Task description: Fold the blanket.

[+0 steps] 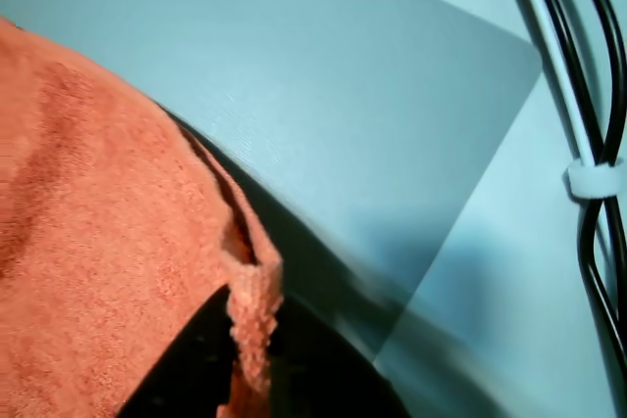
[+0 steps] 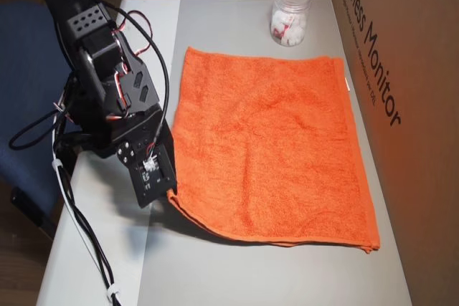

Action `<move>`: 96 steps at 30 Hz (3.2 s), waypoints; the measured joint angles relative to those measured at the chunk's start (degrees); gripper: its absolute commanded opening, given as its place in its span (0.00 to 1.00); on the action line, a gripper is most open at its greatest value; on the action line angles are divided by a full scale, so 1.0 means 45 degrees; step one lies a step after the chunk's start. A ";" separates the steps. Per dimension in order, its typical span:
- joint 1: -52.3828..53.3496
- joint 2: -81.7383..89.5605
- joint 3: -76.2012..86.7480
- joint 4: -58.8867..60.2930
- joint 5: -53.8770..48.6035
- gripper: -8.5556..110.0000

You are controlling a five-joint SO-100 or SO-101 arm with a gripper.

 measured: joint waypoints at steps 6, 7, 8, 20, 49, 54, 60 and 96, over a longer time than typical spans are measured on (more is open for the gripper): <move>-0.0977 0.0293 -0.0527 0.0000 0.0000 0.07; -0.1270 0.0293 -0.0742 0.0000 0.0000 0.07; -0.1543 0.0215 -0.1016 0.0000 0.0000 0.07; -0.3633 -0.2656 -0.5059 0.0000 0.0000 0.07; -0.9414 -0.9629 -1.2793 0.0000 -0.0039 0.07; -1.0430 -1.0938 -1.4258 0.0000 -0.0039 0.07; -1.1328 -1.2656 -1.6406 0.0000 -0.0039 0.07; -1.3320 -1.7461 -1.9863 -0.4453 -0.4277 0.07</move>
